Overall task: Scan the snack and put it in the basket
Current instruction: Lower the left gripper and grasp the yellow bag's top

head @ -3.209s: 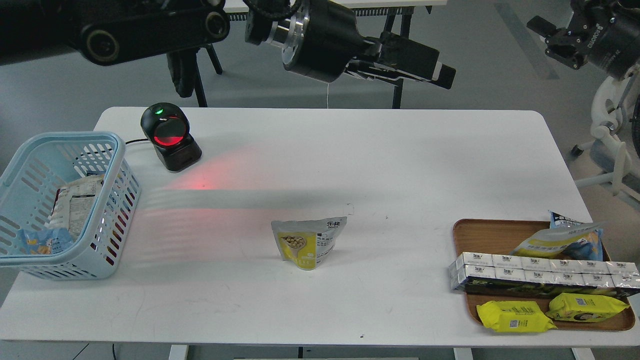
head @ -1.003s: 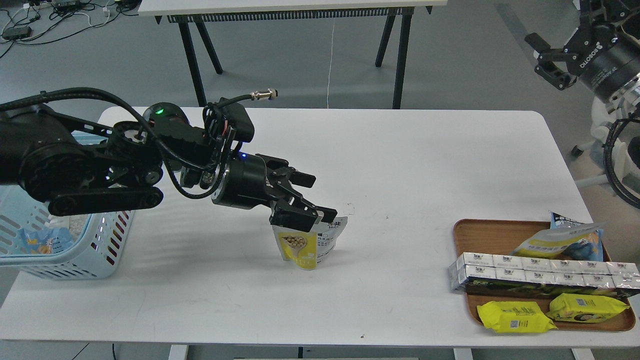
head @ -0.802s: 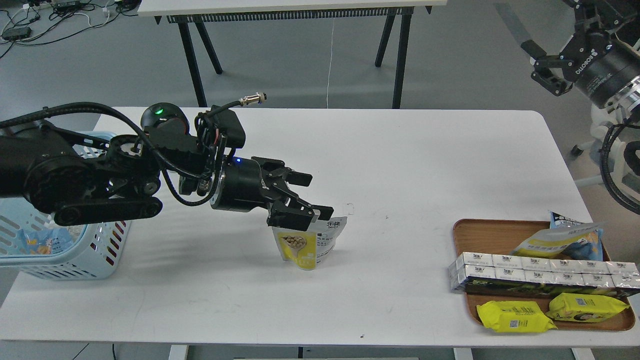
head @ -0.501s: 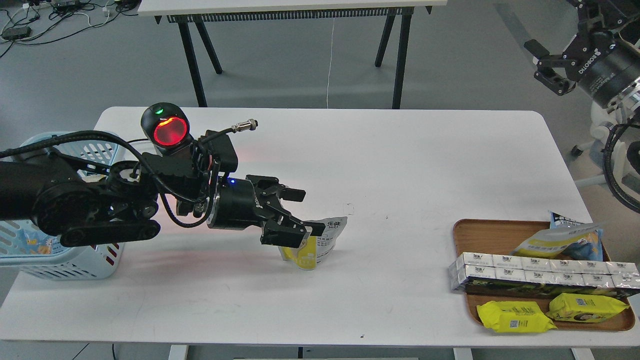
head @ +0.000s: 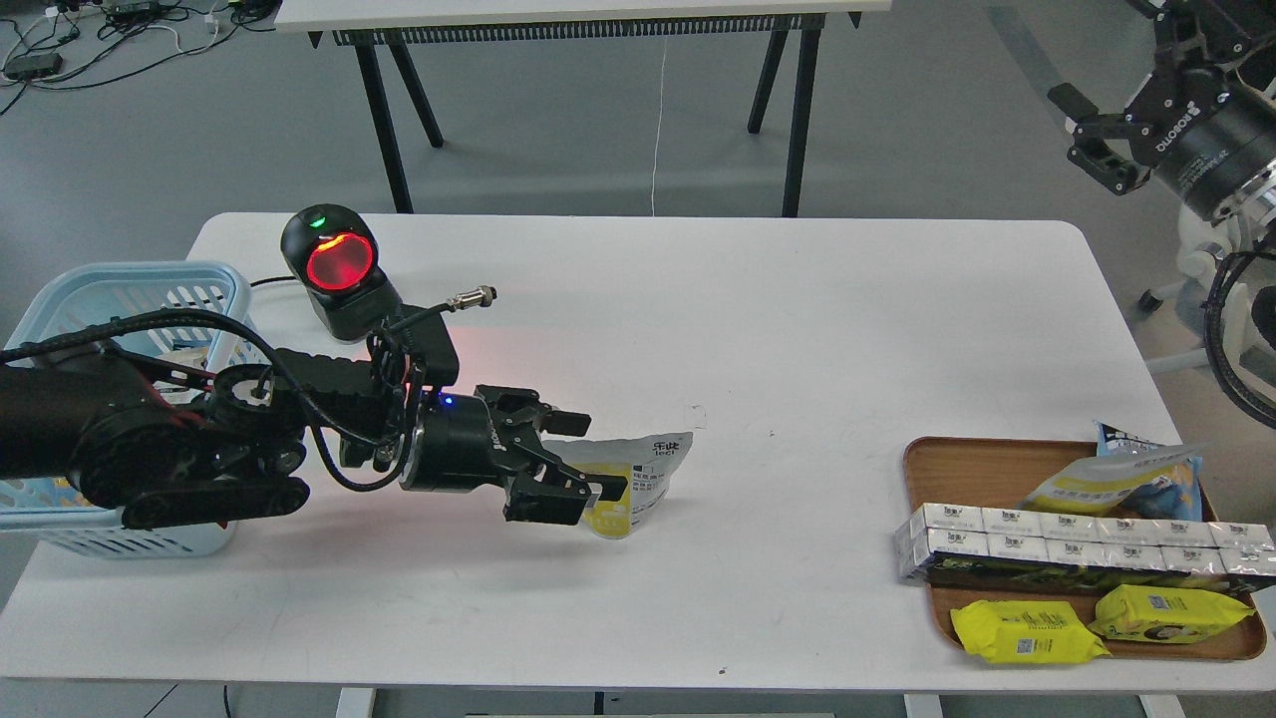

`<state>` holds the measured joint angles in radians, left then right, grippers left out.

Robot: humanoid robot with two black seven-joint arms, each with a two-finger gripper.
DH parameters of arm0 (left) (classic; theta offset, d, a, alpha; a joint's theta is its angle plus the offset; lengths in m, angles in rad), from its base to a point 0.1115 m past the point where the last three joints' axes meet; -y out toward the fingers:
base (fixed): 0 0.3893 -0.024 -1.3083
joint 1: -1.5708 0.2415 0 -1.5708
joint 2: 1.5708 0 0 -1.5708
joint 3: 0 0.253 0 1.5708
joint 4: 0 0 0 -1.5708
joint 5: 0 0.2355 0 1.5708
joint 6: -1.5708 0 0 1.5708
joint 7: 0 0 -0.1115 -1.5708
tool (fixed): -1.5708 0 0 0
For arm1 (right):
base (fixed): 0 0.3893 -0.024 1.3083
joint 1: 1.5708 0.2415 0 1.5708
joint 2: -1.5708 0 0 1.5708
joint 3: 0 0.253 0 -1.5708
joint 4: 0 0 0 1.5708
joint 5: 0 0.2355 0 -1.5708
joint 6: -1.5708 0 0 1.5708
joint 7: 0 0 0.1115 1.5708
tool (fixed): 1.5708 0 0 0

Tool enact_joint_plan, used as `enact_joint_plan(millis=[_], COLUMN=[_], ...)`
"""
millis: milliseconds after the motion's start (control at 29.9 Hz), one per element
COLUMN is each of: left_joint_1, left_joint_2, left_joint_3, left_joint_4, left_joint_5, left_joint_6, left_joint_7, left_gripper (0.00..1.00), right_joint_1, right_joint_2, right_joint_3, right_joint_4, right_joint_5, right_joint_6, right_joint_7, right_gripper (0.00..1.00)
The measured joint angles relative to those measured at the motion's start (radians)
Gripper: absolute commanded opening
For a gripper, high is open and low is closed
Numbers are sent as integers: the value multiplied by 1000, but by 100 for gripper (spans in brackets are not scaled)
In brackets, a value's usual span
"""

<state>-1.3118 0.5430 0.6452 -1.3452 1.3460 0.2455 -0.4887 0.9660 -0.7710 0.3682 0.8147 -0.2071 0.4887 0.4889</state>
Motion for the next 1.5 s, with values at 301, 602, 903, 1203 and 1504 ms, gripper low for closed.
enact_joint_plan(millis=[301, 602, 903, 1203, 1504], left_joint_1=[-20, -85, -106, -173, -215], left_joint_2=[34, 28, 21, -48, -117], left_joint_3=[-3, 7, 25, 64, 95], left_joint_4=[-5, -16, -37, -52, -38], left_joint_5=[129, 148, 151, 154, 152], left_joint_6=[26, 16, 3, -97, -118], left_joint_7=[0, 0, 0, 0, 0], left_gripper=[42, 51, 53, 55, 56], right_joint_1=[-1, -5, -11, -12, -18], right_joint_2=[-1, -1, -1, 1, -1], right_joint_3=[0, 0, 1, 2, 2], right_joint_4=[1, 1, 1, 1, 1], right_joint_5=[0, 0, 1, 1, 1], right_joint_6=[0, 0, 0, 0, 0], right_joint_7=[0, 0, 0, 0, 0], right_gripper=[100, 100, 100, 100, 100])
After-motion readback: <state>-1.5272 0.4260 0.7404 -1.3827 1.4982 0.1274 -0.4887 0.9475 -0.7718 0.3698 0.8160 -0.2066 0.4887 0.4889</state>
